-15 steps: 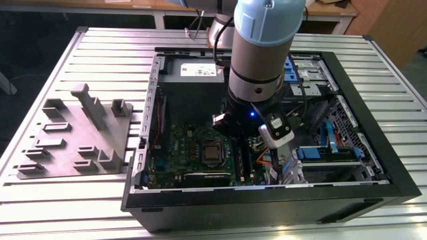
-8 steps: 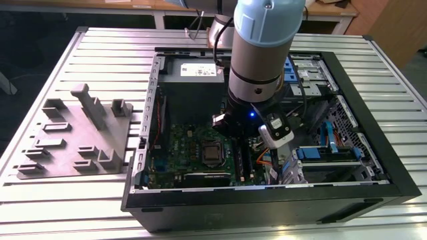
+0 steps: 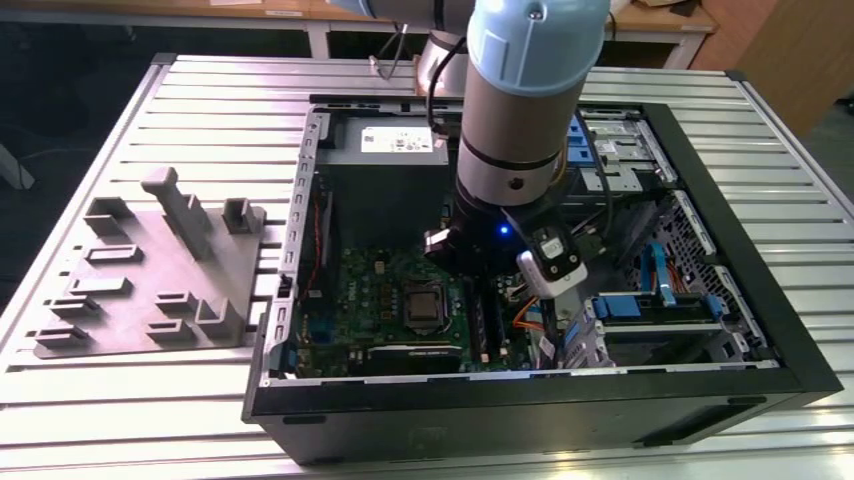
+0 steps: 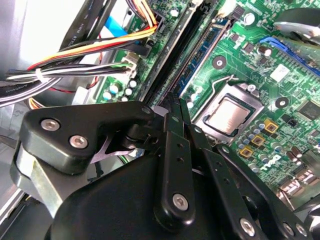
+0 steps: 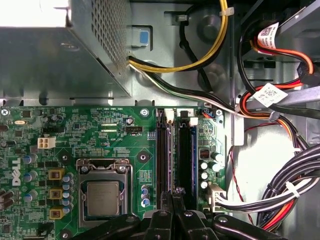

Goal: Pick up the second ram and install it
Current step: 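Insert the second ram into the second slot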

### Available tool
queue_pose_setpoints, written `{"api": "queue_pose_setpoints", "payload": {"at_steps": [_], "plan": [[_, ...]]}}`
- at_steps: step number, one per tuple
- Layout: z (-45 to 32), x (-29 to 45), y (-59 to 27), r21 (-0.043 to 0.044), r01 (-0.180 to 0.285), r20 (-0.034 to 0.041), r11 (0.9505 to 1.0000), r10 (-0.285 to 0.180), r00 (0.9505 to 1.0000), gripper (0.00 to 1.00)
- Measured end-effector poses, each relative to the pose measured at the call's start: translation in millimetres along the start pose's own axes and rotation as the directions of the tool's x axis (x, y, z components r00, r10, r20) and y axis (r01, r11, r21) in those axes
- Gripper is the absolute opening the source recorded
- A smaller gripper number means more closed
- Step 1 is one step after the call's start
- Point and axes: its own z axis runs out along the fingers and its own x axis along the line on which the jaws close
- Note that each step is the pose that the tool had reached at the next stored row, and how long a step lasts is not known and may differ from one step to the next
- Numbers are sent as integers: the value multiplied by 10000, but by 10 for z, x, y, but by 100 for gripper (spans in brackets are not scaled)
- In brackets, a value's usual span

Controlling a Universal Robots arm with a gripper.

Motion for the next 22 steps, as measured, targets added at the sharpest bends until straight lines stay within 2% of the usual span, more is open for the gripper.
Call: {"api": "queue_pose_setpoints", "payload": {"at_steps": [22], "plan": [[71, 22, -2, 4, 0, -2, 10000, 0, 10000, 11]]}}
